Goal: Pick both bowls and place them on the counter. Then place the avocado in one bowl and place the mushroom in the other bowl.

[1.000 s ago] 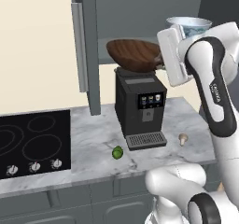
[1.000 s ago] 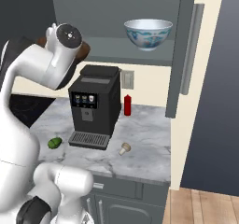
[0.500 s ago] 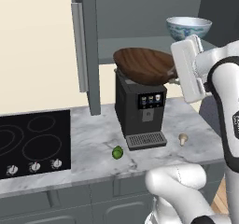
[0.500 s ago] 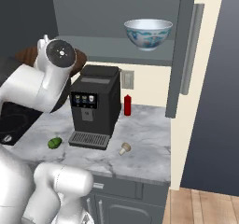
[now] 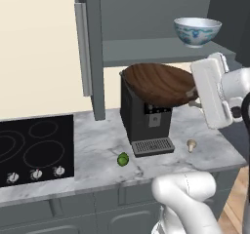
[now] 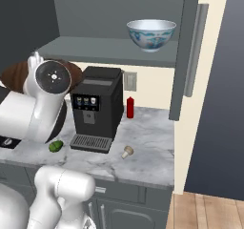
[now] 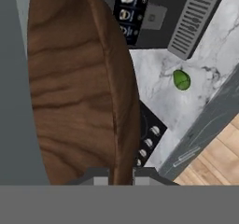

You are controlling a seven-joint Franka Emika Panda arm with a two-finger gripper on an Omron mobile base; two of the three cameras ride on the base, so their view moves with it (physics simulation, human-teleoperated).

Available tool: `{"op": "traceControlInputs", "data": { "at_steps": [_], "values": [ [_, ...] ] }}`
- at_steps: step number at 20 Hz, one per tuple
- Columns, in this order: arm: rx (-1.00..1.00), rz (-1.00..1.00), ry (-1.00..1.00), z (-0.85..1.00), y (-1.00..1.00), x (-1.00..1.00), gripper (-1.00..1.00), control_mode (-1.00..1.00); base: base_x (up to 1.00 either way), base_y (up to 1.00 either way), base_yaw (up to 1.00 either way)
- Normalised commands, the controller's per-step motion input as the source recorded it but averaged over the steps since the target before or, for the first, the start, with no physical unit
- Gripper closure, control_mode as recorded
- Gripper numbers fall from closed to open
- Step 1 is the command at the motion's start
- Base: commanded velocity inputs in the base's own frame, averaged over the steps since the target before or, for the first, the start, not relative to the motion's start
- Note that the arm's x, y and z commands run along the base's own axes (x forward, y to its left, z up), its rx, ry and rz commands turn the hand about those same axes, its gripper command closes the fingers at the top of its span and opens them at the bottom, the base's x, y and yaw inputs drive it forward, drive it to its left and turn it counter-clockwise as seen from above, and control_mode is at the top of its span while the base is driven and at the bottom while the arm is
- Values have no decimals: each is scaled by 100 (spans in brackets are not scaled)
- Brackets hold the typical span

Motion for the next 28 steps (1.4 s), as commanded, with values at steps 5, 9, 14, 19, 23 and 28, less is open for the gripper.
{"op": "traceControlInputs", "data": {
  "at_steps": [5,9,14,19,23,28],
  "values": [
    [-7,0,27,-40,2,-26,100,-100,0,0,0],
    [-9,1,17,-46,14,1,100,-100,0,0,0],
    [-11,5,0,-55,39,1,100,-100,0,0,0],
    [-11,0,0,-56,48,19,100,-100,0,0,0],
    [-3,0,0,-37,48,29,100,-100,0,0,0],
    [0,0,0,-33,41,36,100,-100,0,0,0]
  ]
}}
